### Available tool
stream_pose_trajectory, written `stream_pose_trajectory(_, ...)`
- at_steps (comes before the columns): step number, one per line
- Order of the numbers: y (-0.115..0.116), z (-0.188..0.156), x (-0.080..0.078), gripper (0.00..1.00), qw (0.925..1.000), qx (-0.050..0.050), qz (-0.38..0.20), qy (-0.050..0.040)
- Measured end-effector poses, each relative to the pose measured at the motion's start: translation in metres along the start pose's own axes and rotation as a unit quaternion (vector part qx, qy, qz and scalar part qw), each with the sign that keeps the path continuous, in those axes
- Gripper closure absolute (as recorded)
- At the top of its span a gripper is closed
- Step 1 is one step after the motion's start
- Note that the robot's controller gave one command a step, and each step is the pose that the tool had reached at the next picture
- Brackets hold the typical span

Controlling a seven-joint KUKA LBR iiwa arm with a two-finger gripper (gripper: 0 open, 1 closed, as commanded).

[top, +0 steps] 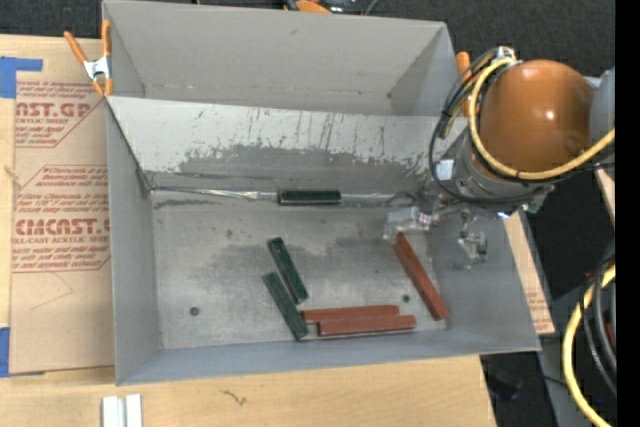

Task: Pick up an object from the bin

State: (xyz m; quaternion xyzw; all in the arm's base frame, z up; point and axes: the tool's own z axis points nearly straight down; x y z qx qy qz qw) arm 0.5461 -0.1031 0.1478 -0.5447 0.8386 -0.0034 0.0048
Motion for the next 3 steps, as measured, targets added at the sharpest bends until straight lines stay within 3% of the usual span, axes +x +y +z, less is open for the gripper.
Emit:
stream_pose_trajectory(1, -0.037, 0.077, -0.029, 0.0, 0.9863, -0.003, -0.165, -0.002)
stream_pose_trajectory(2, -0.037, 0.075, -0.029, 1.0, 0.9864, -0.003, -0.165, -0.0017)
stream_pose_trajectory(3, -0.033, -0.12, -0.025, 1.0, 0.9902, -0.001, -0.14, -0.0003)
